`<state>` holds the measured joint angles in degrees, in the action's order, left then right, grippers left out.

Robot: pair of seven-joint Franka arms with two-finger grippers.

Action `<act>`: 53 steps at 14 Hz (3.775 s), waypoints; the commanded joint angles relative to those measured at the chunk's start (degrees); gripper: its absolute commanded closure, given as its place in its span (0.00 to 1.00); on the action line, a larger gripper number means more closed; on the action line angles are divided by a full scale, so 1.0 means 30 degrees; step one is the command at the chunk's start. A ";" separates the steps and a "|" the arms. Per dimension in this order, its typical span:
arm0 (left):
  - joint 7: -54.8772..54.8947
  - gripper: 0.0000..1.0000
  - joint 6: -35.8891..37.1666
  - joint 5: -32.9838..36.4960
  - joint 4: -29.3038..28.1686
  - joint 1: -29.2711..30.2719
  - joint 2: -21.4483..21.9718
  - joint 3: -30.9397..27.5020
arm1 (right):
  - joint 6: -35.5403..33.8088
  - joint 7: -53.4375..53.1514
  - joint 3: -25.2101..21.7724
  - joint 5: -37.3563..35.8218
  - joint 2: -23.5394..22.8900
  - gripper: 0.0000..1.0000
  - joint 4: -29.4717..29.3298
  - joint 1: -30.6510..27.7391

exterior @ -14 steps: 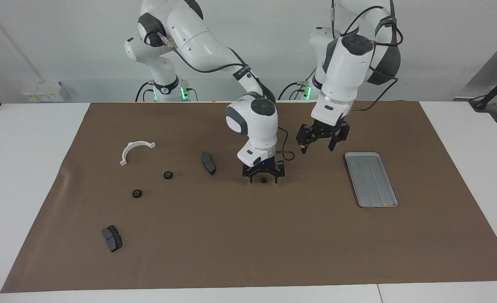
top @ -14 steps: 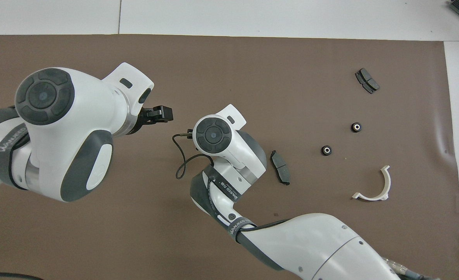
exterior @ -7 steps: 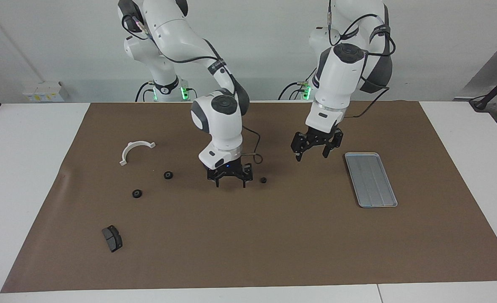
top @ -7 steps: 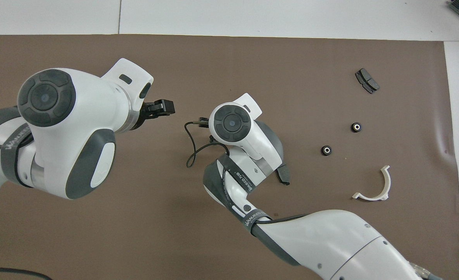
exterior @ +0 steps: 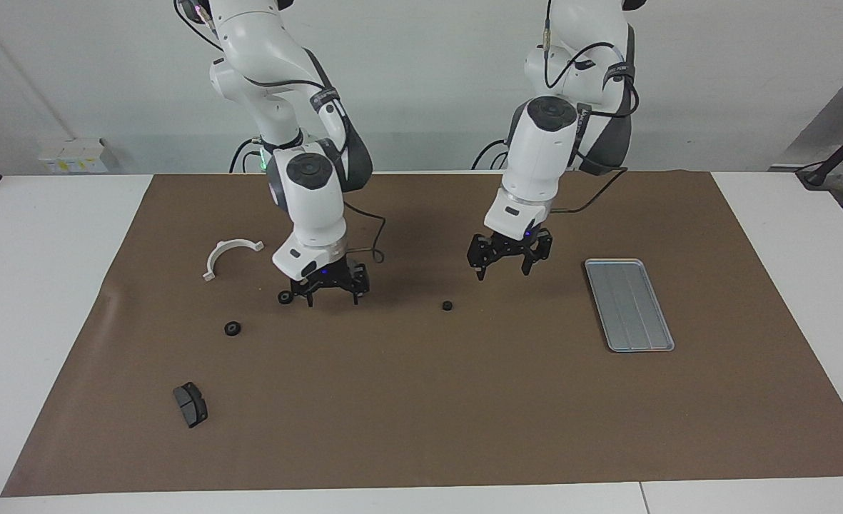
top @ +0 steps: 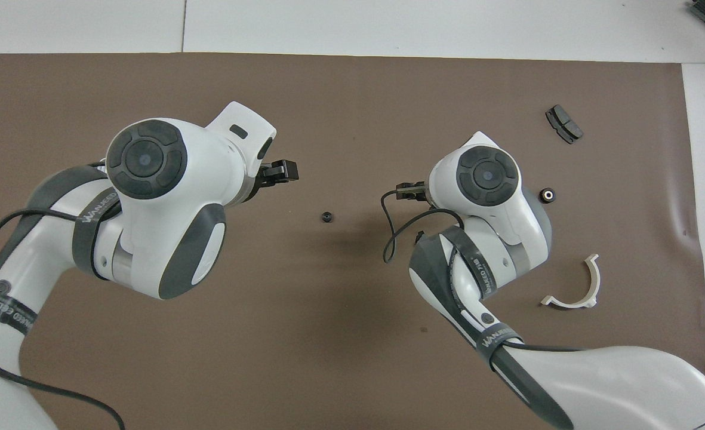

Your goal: Pick bearing gear from pile to tray

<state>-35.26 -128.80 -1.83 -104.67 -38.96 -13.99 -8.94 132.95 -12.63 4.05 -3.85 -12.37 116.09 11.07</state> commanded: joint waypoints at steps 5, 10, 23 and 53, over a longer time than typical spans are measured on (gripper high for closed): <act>-0.0462 0.03 -0.1886 -0.0182 -0.0267 -0.0986 -0.1749 -0.0271 | 0.0798 0.3037 0.0292 0.0579 0.1105 0.00 0.2670 -0.1959; -0.0667 0.18 -0.4202 -0.0182 -0.1671 -0.1486 -0.2074 -0.0271 | 0.2585 0.4033 0.0292 0.0608 0.0900 0.00 0.3900 -0.2605; -0.0931 0.42 -0.5553 -0.0182 -0.2025 -0.2336 -0.3246 -0.0271 | 0.3526 0.3801 0.0292 0.0579 0.0607 0.68 0.4488 -0.2634; 0.8456 1.00 0.1214 -0.0240 -0.1025 0.5155 0.0472 -0.0388 | 0.1037 -0.7879 0.0234 -0.0501 -0.5304 1.00 -0.6550 0.4714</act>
<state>-18.18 -126.97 -1.88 -104.76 -27.54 -15.01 -10.78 138.36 -31.00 4.83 -2.71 -23.21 102.90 23.02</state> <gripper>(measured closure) 0.762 0.652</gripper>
